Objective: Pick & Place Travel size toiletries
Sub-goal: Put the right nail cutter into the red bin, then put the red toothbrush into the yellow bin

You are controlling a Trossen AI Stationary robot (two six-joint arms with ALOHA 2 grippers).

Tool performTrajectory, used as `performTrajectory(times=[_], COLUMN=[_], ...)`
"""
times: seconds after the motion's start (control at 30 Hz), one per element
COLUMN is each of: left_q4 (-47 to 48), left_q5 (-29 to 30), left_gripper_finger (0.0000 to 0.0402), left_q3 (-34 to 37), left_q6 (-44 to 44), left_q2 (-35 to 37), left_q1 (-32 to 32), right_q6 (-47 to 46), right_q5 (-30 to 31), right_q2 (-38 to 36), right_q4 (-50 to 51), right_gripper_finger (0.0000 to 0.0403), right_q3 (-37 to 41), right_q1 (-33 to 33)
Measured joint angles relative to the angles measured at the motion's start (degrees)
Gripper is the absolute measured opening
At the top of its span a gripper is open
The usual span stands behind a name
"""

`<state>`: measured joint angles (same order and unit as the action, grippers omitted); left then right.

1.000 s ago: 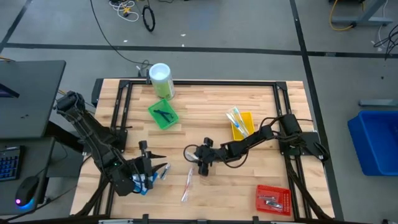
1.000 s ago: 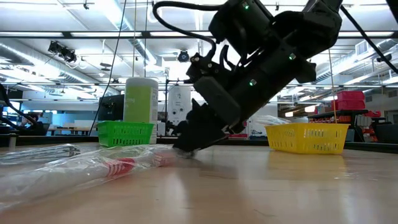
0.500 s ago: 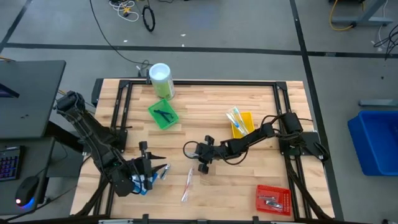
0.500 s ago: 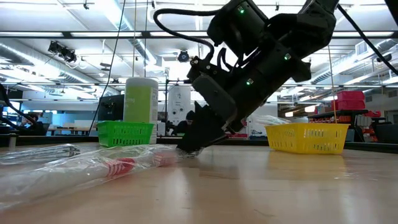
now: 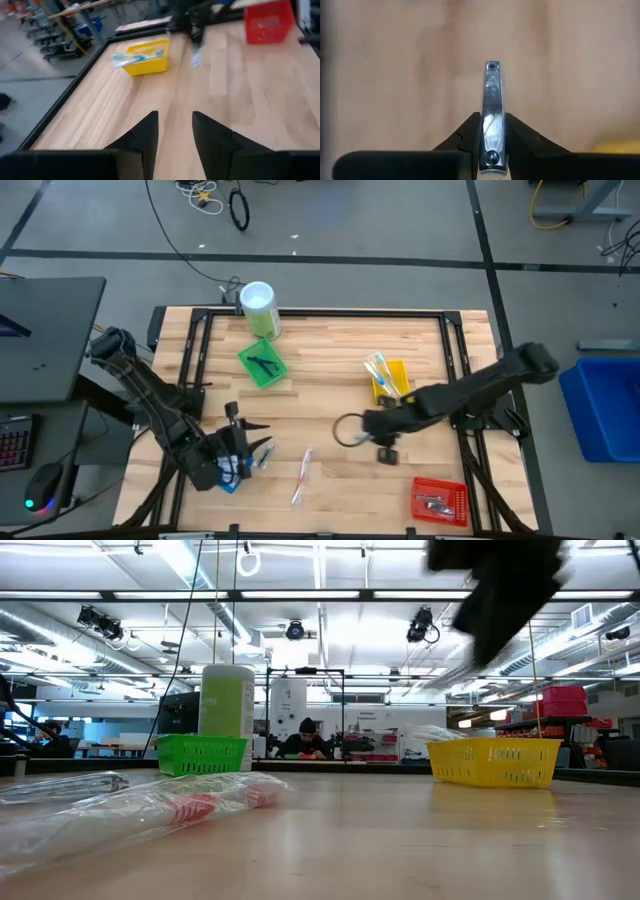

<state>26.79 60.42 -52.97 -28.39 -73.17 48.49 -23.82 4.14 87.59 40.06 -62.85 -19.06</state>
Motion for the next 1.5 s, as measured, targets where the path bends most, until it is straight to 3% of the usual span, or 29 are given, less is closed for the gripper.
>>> performTrajectory(times=[0.17,0.3,0.43,0.6,0.7,0.9,1.13,1.37,1.5], left_q4=[-1.3,-2.5,-9.1,-20.7,-28.8,-33.3,-32.7,-32.7,-32.7], left_q5=[0.0,-0.4,-6.5,-16.4,-19.3,-21.3,-27.2,-38.0,-41.6], left_gripper_finger=[0.0127,0.0127,0.0127,0.0127,0.0127,0.0127,0.0127,0.0127,0.0127], left_q3=[0.0,0.0,0.0,0.1,0.0,0.0,0.0,0.0,0.0], left_q6=[-3.9,-7.7,-9.9,1.8,8.1,7.5,2.0,0.2,-1.6], left_q2=[0.0,-0.1,-2.1,-7.3,-10.0,-11.4,-11.4,-11.4,-11.4], left_q1=[-4.2,-7.9,-13.0,-18.3,-20.4,-23.2,-26.3,-29.0,-29.4], right_q6=[-8.3,-17.2,-31.7,-47.0,-51.6,-57.3,-59.5,-59.7,-61.6], right_q5=[-5.7,-9.2,-12.0,-13.6,-10.3,-1.2,-1.3,-1.3,-6.9], right_q2=[-9.4,-12.4,-12.0,-11.8,-11.5,-7.6,-1.6,-1.2,-2.4], right_q4=[8.7,12.8,16.8,9.8,3.9,-6.2,-11.8,-12.1,-12.1], right_gripper_finger=[0.0069,0.0069,0.0069,0.0069,0.0069,0.0069,0.0080,0.0137,0.0162], right_q3=[0.5,2.1,3.2,5.5,7.7,14.3,17.3,17.4,17.4], right_q1=[-6.9,-15.0,-25.3,-35.8,-40.3,-43.8,-44.1,-44.1,-43.2])
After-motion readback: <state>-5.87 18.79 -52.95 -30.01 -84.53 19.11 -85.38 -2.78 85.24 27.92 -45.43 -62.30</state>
